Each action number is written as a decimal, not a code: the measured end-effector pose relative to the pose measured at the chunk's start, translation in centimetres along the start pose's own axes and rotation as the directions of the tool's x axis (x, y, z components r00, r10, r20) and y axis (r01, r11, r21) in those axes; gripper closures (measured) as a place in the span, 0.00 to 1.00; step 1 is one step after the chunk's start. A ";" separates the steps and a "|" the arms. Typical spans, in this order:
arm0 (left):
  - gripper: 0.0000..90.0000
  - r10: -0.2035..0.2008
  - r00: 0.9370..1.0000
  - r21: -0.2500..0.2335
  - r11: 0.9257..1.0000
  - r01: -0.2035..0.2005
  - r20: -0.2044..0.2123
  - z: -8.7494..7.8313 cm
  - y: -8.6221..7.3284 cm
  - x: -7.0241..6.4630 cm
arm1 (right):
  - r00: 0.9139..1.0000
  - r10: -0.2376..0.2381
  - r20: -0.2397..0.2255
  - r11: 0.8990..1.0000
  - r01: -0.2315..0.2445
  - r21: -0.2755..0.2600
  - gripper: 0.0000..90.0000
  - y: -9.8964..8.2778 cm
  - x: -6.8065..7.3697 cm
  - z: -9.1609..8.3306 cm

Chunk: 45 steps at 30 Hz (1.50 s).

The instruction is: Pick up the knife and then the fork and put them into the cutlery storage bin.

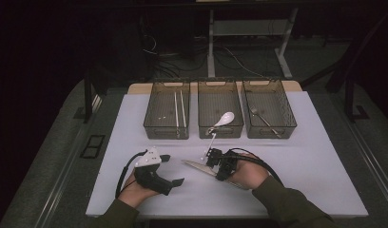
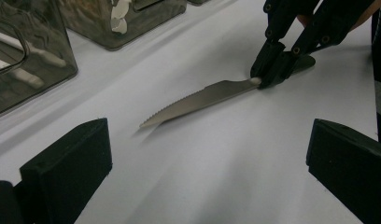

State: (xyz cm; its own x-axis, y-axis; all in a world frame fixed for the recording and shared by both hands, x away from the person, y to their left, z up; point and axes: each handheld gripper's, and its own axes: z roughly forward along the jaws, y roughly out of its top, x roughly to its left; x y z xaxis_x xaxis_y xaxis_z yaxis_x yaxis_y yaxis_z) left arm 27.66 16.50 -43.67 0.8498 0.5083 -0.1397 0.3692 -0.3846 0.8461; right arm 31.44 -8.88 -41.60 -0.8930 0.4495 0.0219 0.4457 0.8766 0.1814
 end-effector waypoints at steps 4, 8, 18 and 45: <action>0.00 0.001 1.000 -0.001 1.000 -0.001 0.000 0.0 0.0 0.0 | 1.000 0.016 -0.014 1.000 -0.016 -0.020 0.89 -0.4 -0.6 -0.7; 0.00 -0.002 1.000 0.003 1.000 0.002 0.000 0.0 0.0 0.0 | 0.999 0.051 -0.014 0.997 -0.052 -0.051 0.89 -1.2 -1.6 -1.9; 0.00 0.004 1.000 0.005 1.000 -0.004 0.003 0.1 0.0 0.0 | 0.982 0.188 0.016 0.968 -0.183 -0.170 0.89 -4.1 -5.8 -7.2; 0.00 -0.008 1.000 -0.003 1.000 0.008 0.009 0.1 0.1 0.1 | 0.832 0.541 0.124 0.834 -0.512 -0.207 0.89 -5.5 -23.3 -12.8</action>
State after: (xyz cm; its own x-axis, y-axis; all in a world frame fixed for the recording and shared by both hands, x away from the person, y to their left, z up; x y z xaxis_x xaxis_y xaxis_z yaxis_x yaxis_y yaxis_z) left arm 27.79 16.49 -43.66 0.8501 0.5045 -0.1512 0.3751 -0.3784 0.8462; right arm 48.99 -26.40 -30.57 -0.4939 0.8695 -0.0054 0.8156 0.4654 0.3439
